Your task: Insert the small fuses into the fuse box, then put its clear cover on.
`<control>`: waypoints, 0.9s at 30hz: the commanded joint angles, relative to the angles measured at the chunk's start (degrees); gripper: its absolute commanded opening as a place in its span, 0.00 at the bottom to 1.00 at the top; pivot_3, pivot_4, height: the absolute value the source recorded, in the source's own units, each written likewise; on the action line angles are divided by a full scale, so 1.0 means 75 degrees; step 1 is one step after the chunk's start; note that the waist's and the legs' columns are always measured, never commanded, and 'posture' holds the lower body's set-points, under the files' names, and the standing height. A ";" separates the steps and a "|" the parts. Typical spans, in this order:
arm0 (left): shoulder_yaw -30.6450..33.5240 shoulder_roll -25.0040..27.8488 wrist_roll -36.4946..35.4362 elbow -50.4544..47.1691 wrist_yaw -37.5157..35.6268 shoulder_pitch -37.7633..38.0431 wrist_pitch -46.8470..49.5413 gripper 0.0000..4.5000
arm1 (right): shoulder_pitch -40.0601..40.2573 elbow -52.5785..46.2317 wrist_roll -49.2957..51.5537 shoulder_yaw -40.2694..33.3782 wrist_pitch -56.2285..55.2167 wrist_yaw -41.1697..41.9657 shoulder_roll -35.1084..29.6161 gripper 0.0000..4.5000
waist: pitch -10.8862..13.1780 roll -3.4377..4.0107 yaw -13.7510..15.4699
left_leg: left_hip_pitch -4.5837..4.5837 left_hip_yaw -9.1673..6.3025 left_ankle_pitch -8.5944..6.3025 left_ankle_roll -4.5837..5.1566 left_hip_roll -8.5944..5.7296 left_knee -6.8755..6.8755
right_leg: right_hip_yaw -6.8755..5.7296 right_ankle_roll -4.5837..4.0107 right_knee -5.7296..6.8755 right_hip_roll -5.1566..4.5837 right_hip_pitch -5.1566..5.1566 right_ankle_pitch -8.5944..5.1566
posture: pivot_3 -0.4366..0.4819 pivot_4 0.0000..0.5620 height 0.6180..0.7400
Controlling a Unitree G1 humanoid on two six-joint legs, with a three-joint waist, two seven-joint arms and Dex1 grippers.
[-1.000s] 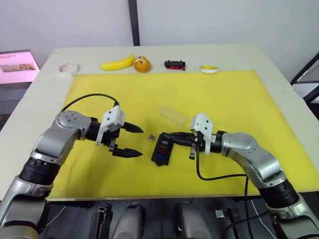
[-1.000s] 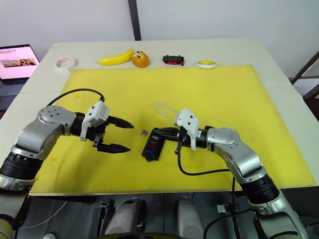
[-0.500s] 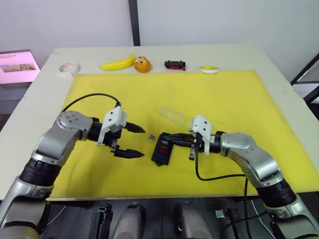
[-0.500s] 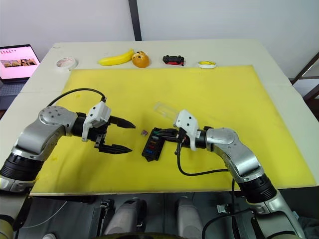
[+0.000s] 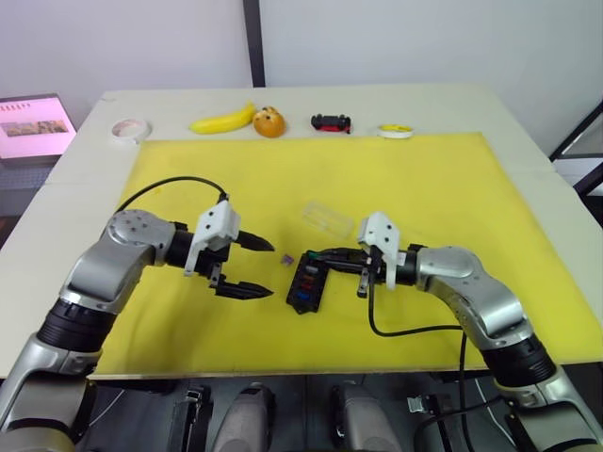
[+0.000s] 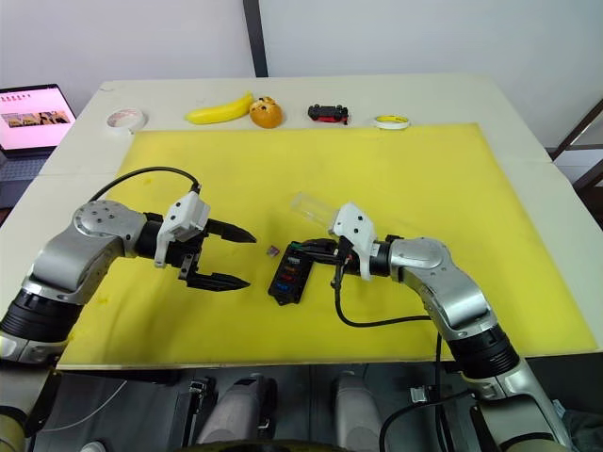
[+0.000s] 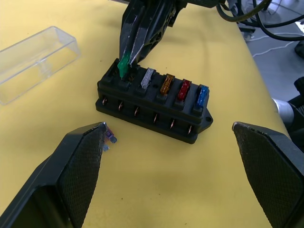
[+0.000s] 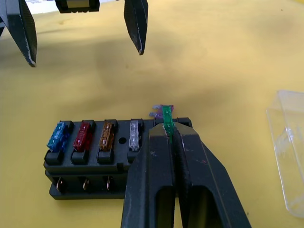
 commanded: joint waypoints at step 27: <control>0.0031 -0.0059 0.0065 -0.0109 0.0028 -0.0065 -0.0069 0.99 | 0.0019 -0.0300 -0.0121 -0.0176 -0.0194 0.0177 0.0090 0.00 | 0.0000 0.0000 0.0000 | 0.0000 0.0000 0.0000 0.0000 -0.0001 0.0005 | 0.0000 0.0000 0.0008 0.0000 0.0000 0.0000 | 0.48 0.27 1.00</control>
